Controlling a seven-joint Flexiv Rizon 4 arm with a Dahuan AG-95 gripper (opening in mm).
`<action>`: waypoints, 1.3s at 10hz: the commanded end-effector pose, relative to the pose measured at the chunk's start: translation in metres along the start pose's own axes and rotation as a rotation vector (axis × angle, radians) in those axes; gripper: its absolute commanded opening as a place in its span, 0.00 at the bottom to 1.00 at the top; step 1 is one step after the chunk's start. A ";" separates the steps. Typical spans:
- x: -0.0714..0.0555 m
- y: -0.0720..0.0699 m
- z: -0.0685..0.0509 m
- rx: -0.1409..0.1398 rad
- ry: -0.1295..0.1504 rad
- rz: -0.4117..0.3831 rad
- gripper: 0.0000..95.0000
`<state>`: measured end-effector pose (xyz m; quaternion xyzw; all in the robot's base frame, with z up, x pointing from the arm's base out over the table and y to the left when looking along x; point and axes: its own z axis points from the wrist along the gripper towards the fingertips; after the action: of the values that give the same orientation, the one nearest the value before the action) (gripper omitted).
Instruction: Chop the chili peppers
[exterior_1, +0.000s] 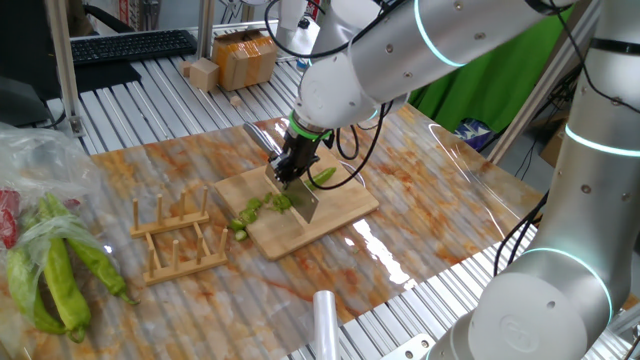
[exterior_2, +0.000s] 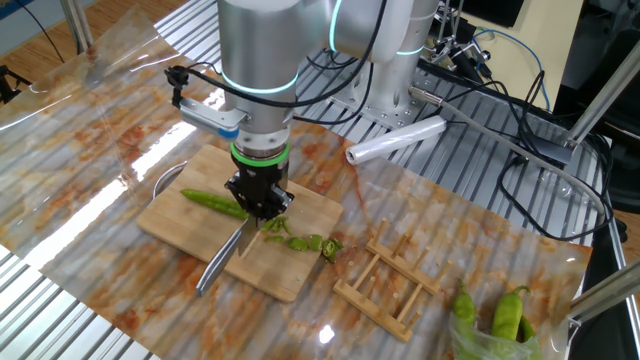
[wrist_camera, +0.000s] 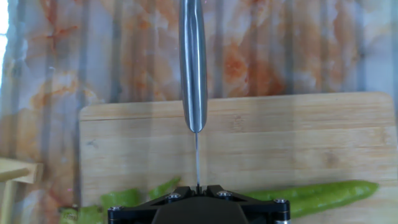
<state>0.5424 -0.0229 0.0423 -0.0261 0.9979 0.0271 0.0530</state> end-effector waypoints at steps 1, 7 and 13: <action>0.000 0.002 -0.009 -0.008 0.008 0.001 0.00; 0.005 0.000 0.012 -0.008 -0.034 -0.008 0.00; 0.006 0.004 0.007 -0.011 -0.053 0.017 0.00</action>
<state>0.5429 -0.0168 0.0357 -0.0176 0.9968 0.0372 0.0691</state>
